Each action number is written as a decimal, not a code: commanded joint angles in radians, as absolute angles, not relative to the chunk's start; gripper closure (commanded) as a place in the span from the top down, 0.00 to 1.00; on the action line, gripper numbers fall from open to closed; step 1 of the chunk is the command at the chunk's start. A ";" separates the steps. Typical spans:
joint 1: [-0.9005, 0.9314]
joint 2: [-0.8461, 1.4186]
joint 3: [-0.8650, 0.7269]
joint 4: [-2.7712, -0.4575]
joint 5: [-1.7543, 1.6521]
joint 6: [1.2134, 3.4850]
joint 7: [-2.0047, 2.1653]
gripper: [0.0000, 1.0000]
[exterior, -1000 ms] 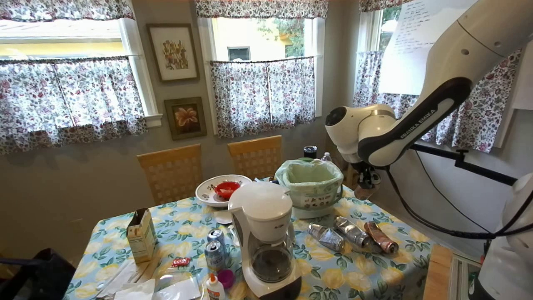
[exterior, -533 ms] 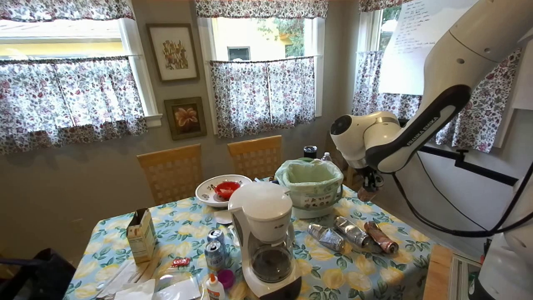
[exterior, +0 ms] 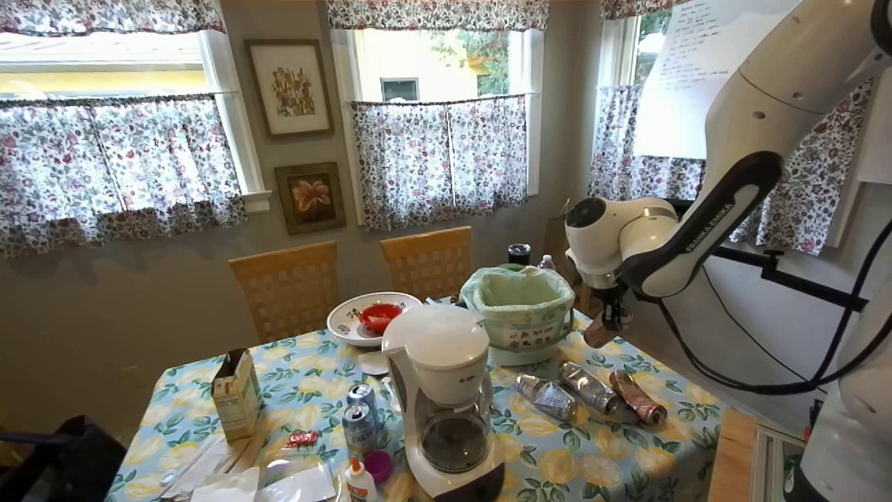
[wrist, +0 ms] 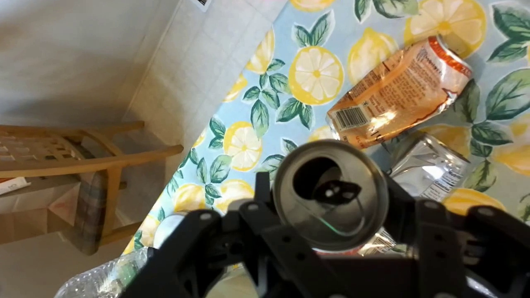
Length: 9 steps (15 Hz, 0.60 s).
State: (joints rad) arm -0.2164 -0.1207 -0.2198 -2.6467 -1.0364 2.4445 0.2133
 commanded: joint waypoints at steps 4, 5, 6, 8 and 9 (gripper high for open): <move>-0.228 -0.074 -0.215 -2.632 -1.025 2.360 0.301 0.37; -0.226 -0.058 -0.213 -2.630 -1.032 2.347 0.314 0.37; -0.224 -0.040 -0.213 -2.627 -1.034 2.343 0.314 0.37; -0.223 -0.008 -0.214 -2.620 -1.043 2.335 0.326 0.37; -0.223 0.006 -0.215 -2.618 -1.050 2.335 0.329 0.37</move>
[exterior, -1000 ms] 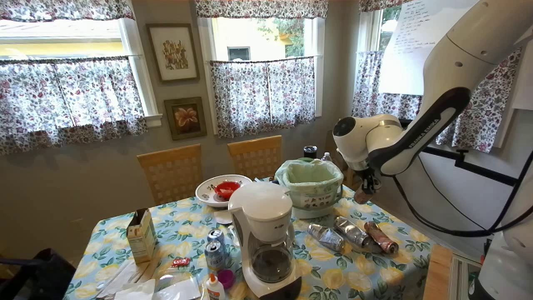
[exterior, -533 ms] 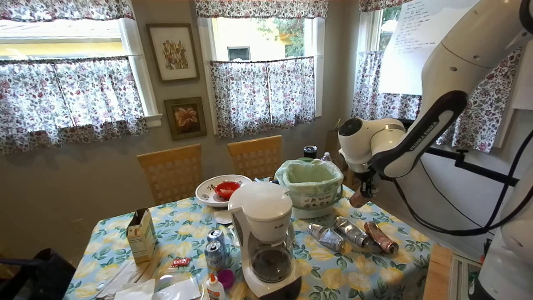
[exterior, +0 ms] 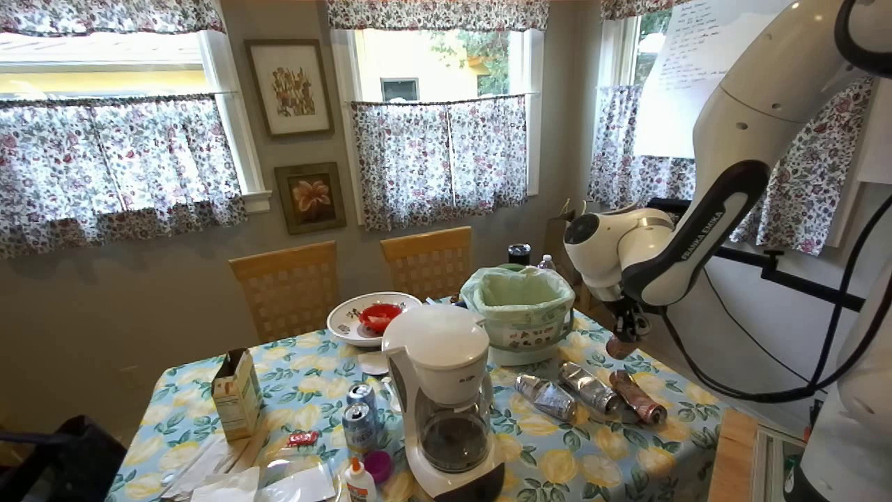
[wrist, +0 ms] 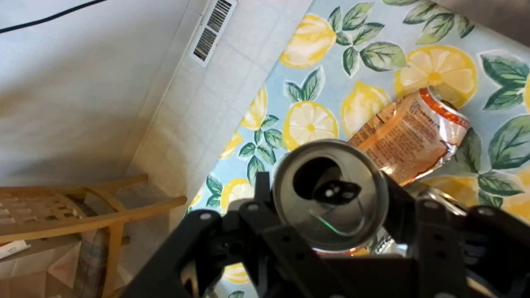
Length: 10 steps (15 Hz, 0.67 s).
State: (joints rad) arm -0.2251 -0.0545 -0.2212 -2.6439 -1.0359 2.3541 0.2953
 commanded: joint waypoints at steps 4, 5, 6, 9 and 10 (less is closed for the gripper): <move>-0.233 0.046 -0.231 -2.613 -1.083 2.369 0.351 0.37; -0.235 0.054 -0.235 -2.609 -1.090 2.375 0.355 0.37; -0.237 0.064 -0.238 -2.606 -1.097 2.378 0.360 0.37; -0.240 0.083 -0.247 -2.595 -1.108 2.363 0.361 0.37; -0.242 0.085 -0.251 -2.592 -1.113 2.359 0.357 0.37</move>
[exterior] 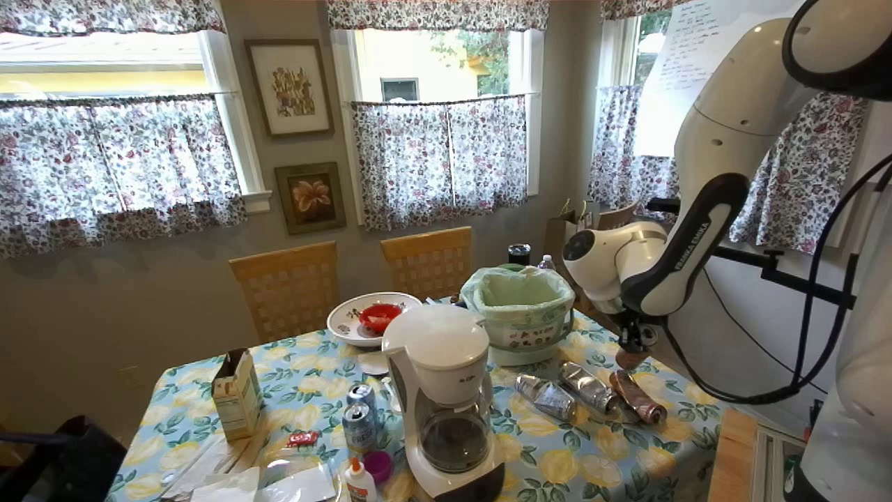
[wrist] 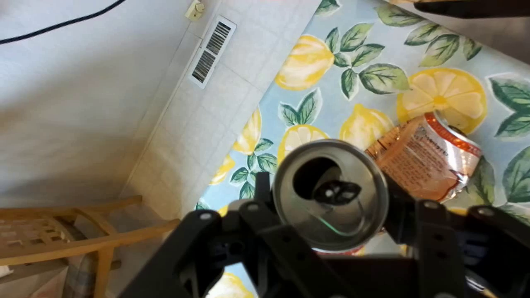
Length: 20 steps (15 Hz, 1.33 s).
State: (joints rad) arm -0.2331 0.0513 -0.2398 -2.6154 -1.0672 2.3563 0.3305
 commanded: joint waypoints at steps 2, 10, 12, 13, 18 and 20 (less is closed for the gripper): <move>-0.243 0.092 -0.257 -2.589 -1.127 2.358 0.352 0.37; -0.237 0.158 -0.259 -2.555 -1.165 2.343 0.371 0.87; -0.236 0.173 -0.258 -2.545 -1.167 2.344 0.377 0.94; -0.235 0.180 -0.258 -2.539 -1.167 2.343 0.379 0.99; -0.232 0.204 -0.258 -2.515 -1.162 2.335 0.383 1.00; -0.233 0.209 -0.258 -2.504 -1.154 2.335 0.381 1.00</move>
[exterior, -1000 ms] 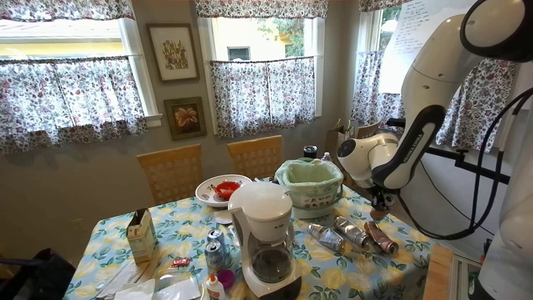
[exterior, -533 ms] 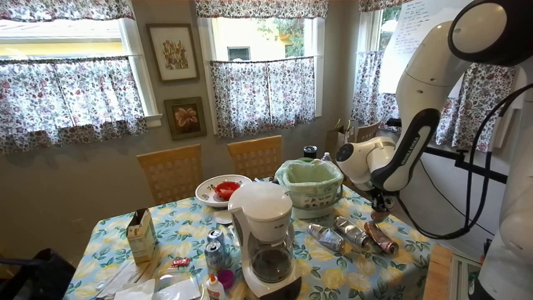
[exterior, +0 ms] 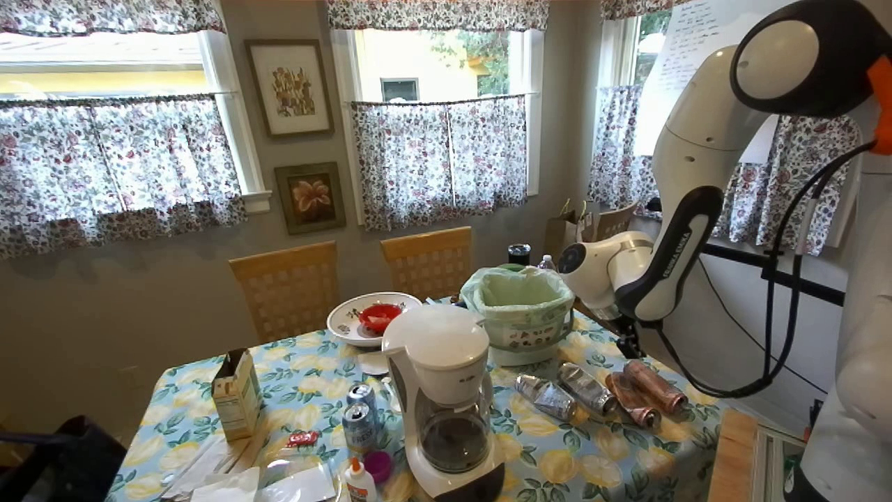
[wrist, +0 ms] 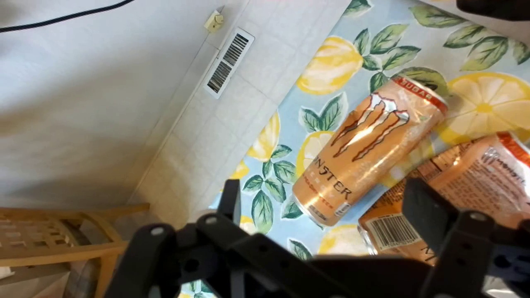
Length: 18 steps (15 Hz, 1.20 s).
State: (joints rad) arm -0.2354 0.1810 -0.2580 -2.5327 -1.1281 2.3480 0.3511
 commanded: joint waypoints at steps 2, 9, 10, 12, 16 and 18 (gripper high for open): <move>-0.235 0.208 -0.257 -2.494 -1.141 2.340 0.377 1.00; -0.258 0.123 -0.241 -2.466 -0.734 2.408 0.222 1.00; -0.255 0.110 -0.243 -2.458 -0.673 2.406 0.205 1.00; -0.249 0.083 -0.248 -2.442 -0.571 2.400 0.164 1.00; -0.245 0.026 -0.249 -2.422 -0.386 2.393 0.083 1.00; -0.243 0.000 -0.250 -2.415 -0.329 2.397 0.060 1.00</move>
